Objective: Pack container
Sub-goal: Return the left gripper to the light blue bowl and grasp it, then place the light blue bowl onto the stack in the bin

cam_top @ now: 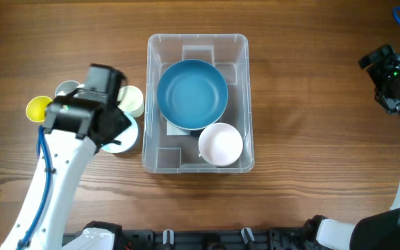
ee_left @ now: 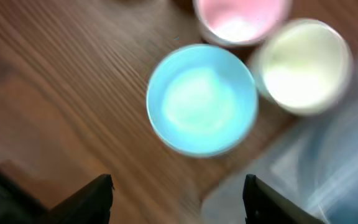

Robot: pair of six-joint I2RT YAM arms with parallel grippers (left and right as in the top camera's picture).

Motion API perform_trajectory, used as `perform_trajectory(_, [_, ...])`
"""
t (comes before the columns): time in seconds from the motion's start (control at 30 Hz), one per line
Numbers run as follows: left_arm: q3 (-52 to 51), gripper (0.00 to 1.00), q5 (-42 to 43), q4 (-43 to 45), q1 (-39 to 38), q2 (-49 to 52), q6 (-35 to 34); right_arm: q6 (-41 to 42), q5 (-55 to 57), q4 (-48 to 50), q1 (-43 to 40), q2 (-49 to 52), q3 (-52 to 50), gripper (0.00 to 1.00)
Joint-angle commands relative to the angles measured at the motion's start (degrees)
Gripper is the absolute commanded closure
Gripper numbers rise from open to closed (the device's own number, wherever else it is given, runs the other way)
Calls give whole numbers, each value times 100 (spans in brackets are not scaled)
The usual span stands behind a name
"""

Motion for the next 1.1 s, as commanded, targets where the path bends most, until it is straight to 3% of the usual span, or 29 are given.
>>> perform_trajectory(0.0, [-763, 32, 887, 713, 852, 275, 299, 42, -46, 13, -9, 61, 17, 1])
perform_trajectory(0.1, [-1263, 24, 986, 1202, 1226, 516, 341, 42, -48, 13, -9, 61, 17, 0])
perform_trajectory(0.23, [-1746, 23, 1185, 2041, 1488, 957, 686, 42, -46, 13, -9, 61, 17, 0])
perform_trajectory(0.33, [-1838, 34, 1180, 2367, 1488, 1397, 697, 42, -46, 13, -9, 61, 17, 0])
perform_trajectory(0.4, [-1838, 34, 1178, 2446, 1486, 1665, 699, 42, -46, 13, -9, 61, 17, 1])
perform_trajectory(0.47, [-1838, 46, 1185, 2481, 1488, 1965, 702, 42, -48, 13, -9, 61, 17, 0])
perform_trajectory(0.53, [-1838, 70, 1220, 2450, 1488, 2098, 702, 42, -46, 13, -9, 61, 17, 0])
perform_trajectory(0.6, [-1836, 86, 1198, 2409, 1488, 2081, 697, 42, -46, 13, -9, 61, 17, 0])
perform_trajectory(0.67, [-1832, 96, 1198, 2304, 1510, 1921, 656, 39, -46, 15, -9, 61, 17, 0])
perform_trajectory(0.9, [-1141, 96, 1178, 885, 1781, 157, 691, 42, -48, 13, -9, 61, 17, 0])
perform_trajectory(1.07, [-236, 96, 1604, 603, 1169, -844, 1261, 42, -46, 13, -9, 61, 17, 1])
